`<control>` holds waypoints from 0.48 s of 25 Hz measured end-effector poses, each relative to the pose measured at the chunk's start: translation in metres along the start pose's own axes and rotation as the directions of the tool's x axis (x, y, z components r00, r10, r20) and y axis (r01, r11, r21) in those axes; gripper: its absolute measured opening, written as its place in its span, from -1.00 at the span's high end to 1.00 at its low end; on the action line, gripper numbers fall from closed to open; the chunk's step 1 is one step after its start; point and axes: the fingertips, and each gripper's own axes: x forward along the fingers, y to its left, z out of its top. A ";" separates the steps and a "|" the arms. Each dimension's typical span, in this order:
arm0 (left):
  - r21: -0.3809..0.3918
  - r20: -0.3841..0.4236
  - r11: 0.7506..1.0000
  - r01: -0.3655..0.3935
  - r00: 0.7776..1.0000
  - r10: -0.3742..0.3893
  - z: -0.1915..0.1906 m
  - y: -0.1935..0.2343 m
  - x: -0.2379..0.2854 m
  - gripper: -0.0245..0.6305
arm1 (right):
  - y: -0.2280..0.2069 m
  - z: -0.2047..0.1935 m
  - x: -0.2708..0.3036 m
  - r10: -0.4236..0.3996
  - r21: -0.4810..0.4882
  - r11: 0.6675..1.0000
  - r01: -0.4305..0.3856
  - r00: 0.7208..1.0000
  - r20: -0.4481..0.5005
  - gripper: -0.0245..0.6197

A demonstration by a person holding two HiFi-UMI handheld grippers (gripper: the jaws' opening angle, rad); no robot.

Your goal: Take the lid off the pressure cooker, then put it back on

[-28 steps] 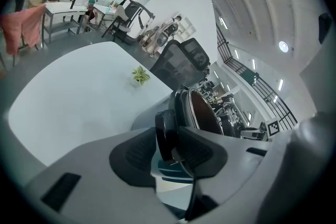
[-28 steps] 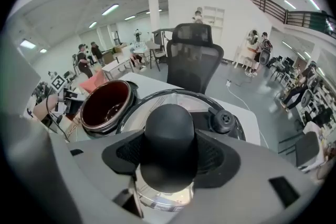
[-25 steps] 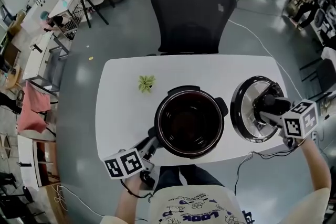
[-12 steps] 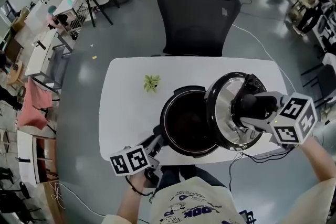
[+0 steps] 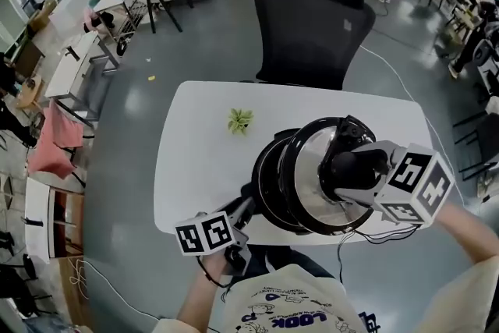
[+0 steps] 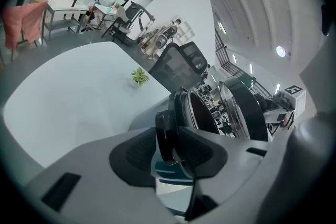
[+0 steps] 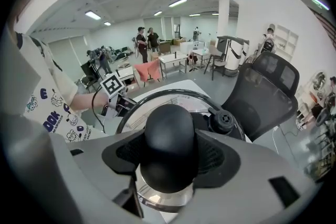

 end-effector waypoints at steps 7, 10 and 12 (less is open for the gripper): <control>-0.024 0.003 0.999 0.024 1.000 -0.024 0.003 0.003 0.002 0.50 | 0.016 0.005 0.026 0.026 -0.139 0.990 -0.038 0.996 -0.088 0.01; -0.022 -0.001 0.999 0.025 1.000 -0.025 0.003 0.002 0.001 0.50 | 0.024 0.011 0.034 0.052 -0.157 0.985 -0.069 0.993 -0.104 0.01; -0.020 -0.003 0.999 0.028 1.000 -0.028 0.003 0.003 0.002 0.50 | 0.028 0.011 0.042 0.075 -0.172 0.981 -0.094 0.991 -0.115 0.01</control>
